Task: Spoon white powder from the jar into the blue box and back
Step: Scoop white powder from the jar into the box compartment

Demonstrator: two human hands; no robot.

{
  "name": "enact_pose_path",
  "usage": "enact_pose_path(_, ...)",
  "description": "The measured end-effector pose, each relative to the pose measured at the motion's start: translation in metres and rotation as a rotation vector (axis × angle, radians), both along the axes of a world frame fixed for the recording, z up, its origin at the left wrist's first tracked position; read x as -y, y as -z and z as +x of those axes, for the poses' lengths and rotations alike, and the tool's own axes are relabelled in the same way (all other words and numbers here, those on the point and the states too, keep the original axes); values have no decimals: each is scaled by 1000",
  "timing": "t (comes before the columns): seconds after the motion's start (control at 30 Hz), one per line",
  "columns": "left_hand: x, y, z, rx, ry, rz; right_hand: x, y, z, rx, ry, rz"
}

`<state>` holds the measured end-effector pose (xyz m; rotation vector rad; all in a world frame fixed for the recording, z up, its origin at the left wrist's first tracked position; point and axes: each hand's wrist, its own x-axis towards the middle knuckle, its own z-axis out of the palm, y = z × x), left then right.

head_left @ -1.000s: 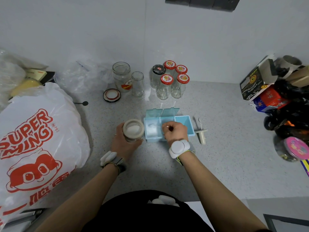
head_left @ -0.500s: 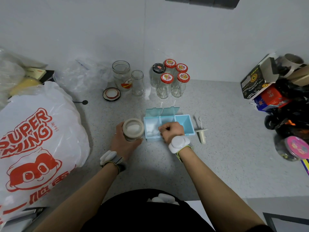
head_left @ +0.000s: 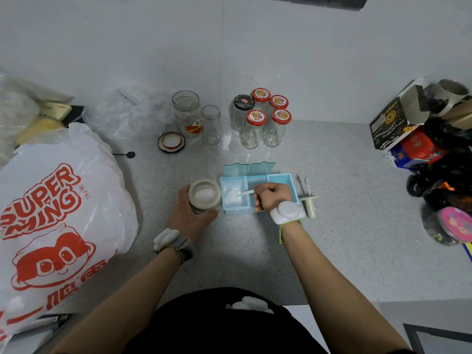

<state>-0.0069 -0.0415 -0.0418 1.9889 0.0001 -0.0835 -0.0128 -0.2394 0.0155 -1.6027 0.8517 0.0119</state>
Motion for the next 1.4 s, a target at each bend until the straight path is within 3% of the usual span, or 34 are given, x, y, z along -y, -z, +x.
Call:
enact_pose_path(0.37,1,-1,-1,5,-2,12,-13,-39,7,178,-104,29)
enact_pose_path(0.67,2,-8,-3,-22,-10,47,-48,-25,6,183,-467,-308)
enact_pose_path(0.93,0,-5,-1,-8,-5,46,-28,-26,6,226,-283,-394)
enact_pose_path(1.03,-1,-3,0,-8,7,39,-15,-19,6,196,-230,-508)
enact_pose_path(1.2,-1,-2,-1,-9,-3,43,-10,-7,3,73,-538,-734)
enact_pose_path(1.4,-1,-1,0,-22,0,48,-17,1,6,-32,-588,-643)
